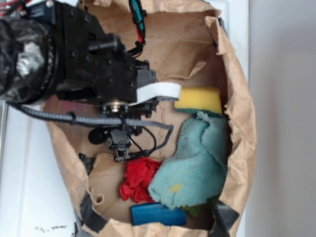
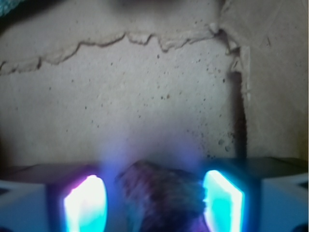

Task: Grab the rock.

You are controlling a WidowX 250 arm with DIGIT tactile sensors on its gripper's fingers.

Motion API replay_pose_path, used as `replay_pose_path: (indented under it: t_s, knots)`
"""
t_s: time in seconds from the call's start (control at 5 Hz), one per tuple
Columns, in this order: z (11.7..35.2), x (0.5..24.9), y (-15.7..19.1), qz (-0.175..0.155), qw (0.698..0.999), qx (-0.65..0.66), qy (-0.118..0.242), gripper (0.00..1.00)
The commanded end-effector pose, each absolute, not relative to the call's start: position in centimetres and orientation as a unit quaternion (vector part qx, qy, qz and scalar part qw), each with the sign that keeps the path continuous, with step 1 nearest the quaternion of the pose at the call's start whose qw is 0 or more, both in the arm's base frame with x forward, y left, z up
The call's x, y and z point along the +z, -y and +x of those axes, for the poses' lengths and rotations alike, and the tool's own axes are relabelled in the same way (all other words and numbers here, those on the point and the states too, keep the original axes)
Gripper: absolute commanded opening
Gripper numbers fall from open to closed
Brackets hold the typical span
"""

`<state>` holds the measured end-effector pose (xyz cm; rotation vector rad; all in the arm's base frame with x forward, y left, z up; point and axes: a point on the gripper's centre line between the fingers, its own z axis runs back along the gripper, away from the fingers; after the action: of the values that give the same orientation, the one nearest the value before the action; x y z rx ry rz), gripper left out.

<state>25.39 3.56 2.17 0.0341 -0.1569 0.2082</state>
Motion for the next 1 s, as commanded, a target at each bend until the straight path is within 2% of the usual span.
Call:
replay_pose_path:
  t_s: [0.0,0.2,0.4,0.6,0.8]
  knots:
    - [24.6,5.3,-2.5,0.021,0.995,0.054,0.083,0.0]
    - [23.6,8.1,-2.5,0.0,0.996,0.045,0.075,0.0]
    - [23.5,11.9,-2.7,-0.017,0.995,0.059,0.074,0.0]
    - [24.1,14.0,-3.0,-0.009,0.994,0.078,0.073,0.0]
    - [25.0,15.8,-3.2,-0.017,0.991,0.096,0.093,0.0]
